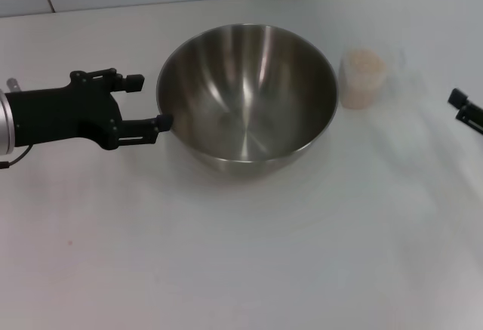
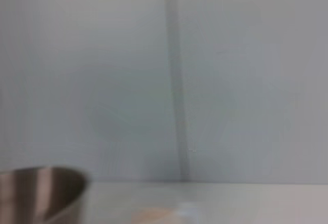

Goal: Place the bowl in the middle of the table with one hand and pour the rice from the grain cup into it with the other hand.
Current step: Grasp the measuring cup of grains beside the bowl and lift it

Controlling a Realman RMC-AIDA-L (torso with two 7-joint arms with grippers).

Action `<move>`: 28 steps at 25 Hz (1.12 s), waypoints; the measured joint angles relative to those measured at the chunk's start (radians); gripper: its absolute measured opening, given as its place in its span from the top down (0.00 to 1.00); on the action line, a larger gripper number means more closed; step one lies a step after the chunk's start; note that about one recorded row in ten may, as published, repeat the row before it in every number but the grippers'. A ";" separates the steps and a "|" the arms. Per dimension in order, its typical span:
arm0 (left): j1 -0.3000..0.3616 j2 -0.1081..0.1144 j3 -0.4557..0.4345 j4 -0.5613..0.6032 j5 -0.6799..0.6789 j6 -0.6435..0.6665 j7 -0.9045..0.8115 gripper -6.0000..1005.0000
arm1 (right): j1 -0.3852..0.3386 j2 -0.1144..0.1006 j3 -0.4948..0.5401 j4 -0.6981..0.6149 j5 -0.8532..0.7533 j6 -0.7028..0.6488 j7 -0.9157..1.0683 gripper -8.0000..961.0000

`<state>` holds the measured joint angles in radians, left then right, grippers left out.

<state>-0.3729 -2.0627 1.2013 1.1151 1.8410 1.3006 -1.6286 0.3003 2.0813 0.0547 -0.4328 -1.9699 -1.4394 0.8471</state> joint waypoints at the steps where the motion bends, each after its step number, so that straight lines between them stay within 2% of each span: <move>1: 0.003 0.000 -0.002 -0.002 0.004 -0.001 0.003 0.20 | 0.010 -0.001 -0.004 0.032 0.045 0.063 -0.021 0.15; 2: 0.004 0.000 -0.004 -0.005 0.005 -0.001 0.002 0.20 | 0.010 -0.001 -0.004 0.032 0.045 0.063 -0.021 0.15; 6: 0.009 -0.001 -0.002 -0.009 0.006 -0.002 -0.002 0.19 | 0.068 -0.002 -0.014 0.088 0.050 0.219 -0.051 0.15; 15: 0.001 -0.002 0.003 -0.009 0.006 -0.002 -0.016 0.19 | 0.166 -0.004 -0.069 0.163 0.049 0.401 -0.085 0.15; 28: -0.010 0.000 0.004 -0.008 0.006 0.005 -0.024 0.19 | 0.237 -0.004 -0.058 0.178 0.073 0.481 -0.100 0.15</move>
<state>-0.3828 -2.0631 1.2055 1.1074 1.8466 1.3060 -1.6529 0.5371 2.0769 -0.0031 -0.2546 -1.8974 -0.9588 0.7476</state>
